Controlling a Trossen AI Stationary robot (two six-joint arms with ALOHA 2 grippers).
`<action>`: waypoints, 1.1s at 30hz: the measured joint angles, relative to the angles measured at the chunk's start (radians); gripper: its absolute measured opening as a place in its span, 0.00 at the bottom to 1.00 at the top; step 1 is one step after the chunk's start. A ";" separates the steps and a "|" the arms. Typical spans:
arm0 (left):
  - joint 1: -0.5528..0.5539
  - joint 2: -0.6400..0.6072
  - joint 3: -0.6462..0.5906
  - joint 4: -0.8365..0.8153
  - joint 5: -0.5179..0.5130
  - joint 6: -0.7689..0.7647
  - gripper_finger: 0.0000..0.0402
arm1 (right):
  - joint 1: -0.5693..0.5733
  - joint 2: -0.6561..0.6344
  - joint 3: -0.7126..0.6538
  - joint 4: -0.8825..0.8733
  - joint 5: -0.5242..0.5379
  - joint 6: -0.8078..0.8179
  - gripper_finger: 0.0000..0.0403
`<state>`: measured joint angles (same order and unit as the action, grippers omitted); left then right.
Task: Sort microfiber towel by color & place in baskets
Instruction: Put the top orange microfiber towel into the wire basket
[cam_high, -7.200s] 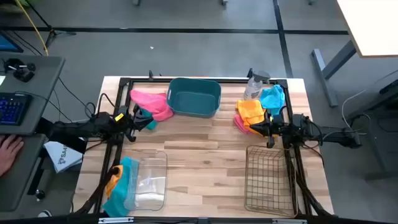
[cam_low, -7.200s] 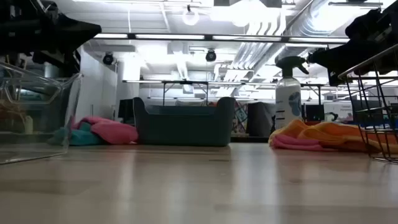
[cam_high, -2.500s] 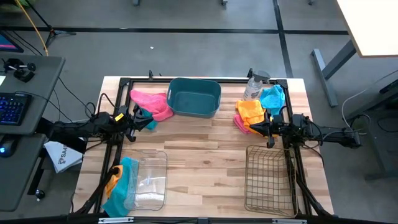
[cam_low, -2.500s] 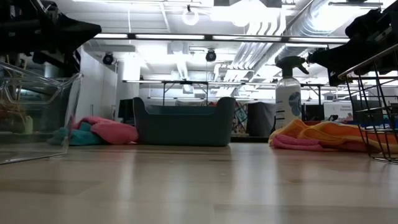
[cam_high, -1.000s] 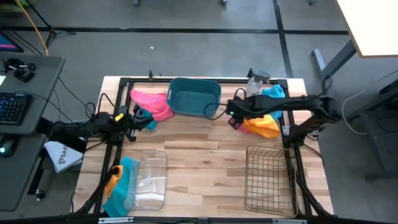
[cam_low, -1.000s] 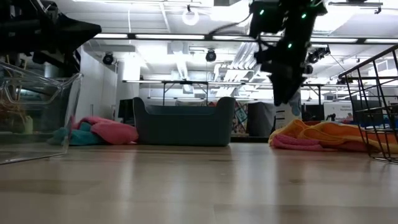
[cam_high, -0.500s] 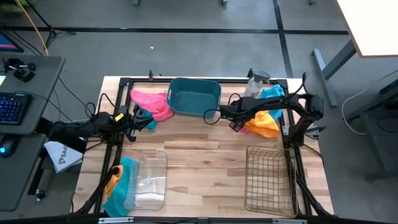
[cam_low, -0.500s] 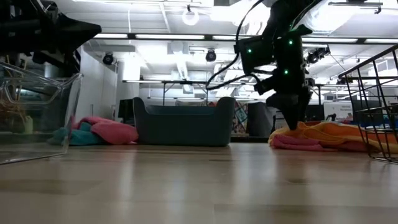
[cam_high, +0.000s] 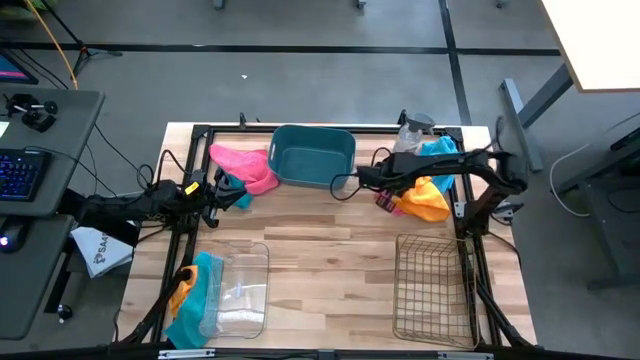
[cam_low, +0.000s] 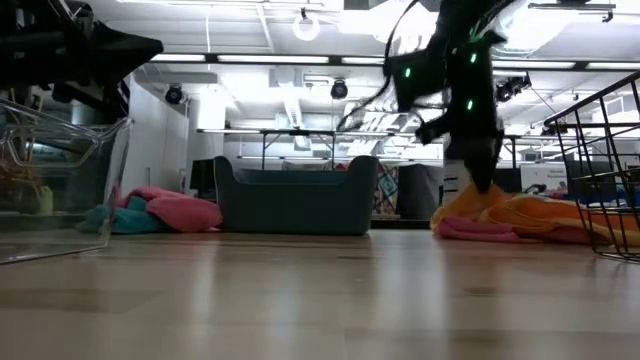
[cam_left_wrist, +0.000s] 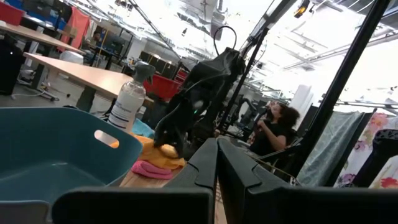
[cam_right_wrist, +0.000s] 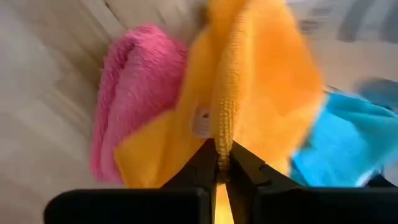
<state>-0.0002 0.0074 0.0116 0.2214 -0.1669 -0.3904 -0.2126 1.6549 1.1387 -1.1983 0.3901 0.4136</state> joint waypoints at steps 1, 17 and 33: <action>0.000 0.000 0.000 0.000 0.000 0.000 0.00 | 0.011 -0.031 0.021 -0.031 0.010 0.009 0.04; 0.000 0.000 0.000 0.000 0.000 0.000 0.00 | 0.395 -0.629 0.518 0.015 -0.555 0.409 0.00; 0.000 0.000 0.000 0.000 0.000 0.000 0.00 | 0.724 -0.671 0.686 -0.228 -0.495 0.877 0.00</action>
<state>-0.0006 0.0071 0.0117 0.2214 -0.1669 -0.3904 0.5117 0.9836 1.8247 -1.4267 -0.1054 1.2909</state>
